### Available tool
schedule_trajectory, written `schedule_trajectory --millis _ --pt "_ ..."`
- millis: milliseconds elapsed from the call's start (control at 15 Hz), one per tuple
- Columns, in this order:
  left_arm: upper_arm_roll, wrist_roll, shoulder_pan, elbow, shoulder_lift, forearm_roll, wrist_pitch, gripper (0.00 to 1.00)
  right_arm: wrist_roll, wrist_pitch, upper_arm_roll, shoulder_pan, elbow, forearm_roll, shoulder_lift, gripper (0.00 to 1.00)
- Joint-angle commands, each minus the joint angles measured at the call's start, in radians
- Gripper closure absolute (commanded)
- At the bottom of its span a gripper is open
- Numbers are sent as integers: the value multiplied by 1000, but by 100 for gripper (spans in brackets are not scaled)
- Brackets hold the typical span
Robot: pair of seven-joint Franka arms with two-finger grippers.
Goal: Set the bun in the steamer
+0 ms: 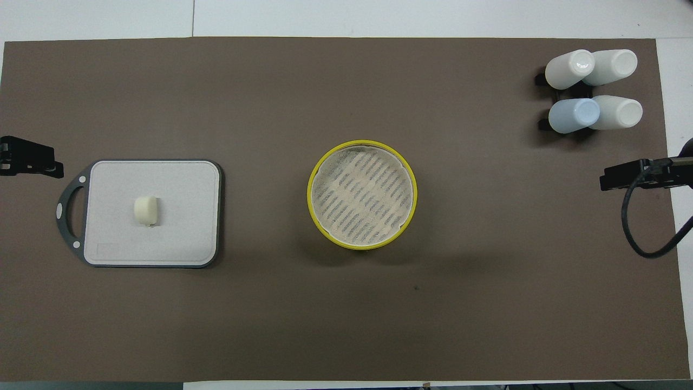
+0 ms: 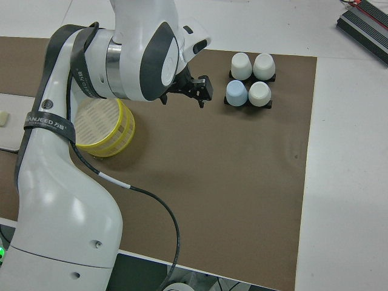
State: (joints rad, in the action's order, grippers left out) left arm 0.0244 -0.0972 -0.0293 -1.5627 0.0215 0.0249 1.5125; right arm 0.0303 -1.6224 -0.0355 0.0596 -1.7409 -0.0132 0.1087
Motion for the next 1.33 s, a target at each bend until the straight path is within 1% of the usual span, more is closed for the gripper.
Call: schedule_trajectory --millis 0,600,800,933,1133,1267 --pt "-9 14 6 0 2 10 12 0 14 -1 -12 11 -14 -2 19 0" --pt "-11 7 8 1 0 9 8 0 20 3 -12 13 -14 -2 19 0" --pt "-6 -51 9 -19 15 6 5 0 19 6 -12 13 -14 -2 19 0" --pt "-6 -35 -20 -66 57 6 55 0 20 7 -12 13 -14 -2 19 0" --pt "-4 35 -27 -270 121 6 210 0 23 9 -12 23 -14 -2 19 0" --pt "-4 89 -32 -356 127 6 268 0 25 12 -12 23 -14 -2 19 0"
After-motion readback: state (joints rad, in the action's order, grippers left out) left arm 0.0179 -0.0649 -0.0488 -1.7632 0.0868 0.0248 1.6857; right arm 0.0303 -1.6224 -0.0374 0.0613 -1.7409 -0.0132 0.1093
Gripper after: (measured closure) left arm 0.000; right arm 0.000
